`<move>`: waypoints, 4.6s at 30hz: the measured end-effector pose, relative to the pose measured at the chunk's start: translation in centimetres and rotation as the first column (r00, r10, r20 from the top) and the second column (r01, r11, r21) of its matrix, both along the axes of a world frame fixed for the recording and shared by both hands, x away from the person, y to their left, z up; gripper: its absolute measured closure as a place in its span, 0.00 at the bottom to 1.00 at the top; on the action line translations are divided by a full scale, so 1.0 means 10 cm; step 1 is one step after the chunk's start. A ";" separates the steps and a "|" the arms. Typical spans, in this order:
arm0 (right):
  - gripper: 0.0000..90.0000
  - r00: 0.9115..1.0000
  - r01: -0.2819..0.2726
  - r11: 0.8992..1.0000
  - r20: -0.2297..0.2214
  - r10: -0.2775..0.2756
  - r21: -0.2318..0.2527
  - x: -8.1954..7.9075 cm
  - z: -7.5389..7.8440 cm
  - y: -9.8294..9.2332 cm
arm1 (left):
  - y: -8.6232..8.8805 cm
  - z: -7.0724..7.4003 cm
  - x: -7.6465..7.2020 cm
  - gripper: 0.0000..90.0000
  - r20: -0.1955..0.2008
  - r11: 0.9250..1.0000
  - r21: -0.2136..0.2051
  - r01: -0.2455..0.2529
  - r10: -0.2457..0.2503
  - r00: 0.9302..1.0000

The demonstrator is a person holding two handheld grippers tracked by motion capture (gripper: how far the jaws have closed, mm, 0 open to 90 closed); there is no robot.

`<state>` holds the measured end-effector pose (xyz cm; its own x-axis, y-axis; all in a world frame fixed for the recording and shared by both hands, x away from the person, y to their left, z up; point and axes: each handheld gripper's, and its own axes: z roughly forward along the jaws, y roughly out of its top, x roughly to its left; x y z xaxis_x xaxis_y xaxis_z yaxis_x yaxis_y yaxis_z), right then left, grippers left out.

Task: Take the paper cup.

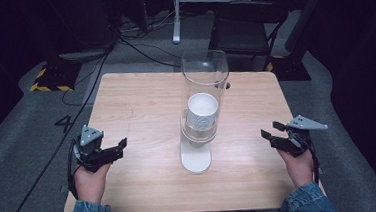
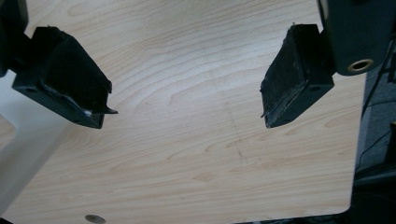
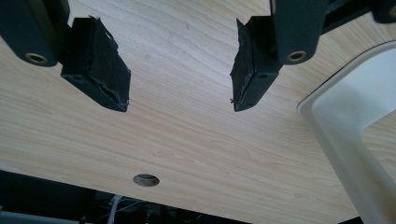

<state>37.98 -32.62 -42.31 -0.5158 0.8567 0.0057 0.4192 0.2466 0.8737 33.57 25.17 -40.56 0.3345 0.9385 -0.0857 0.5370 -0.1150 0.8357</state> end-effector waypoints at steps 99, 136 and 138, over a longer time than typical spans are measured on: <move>0.36 0.933 -0.352 0.933 0.101 0.344 0.073 -0.03 -0.12 1.96 | -0.02 -0.05 0.02 0.17 -0.063 1.000 -0.007 -0.006 0.006 0.998; 0.37 0.923 -0.364 0.928 0.159 0.349 0.076 -0.01 -0.23 1.91 | 0.01 -0.05 0.02 0.17 -0.071 1.000 -0.006 -0.002 0.002 0.997; 0.37 0.924 -0.366 0.926 0.155 0.350 0.094 -0.02 -0.24 1.93 | 0.01 -0.05 0.02 0.17 -0.071 1.000 -0.007 -0.001 0.000 0.997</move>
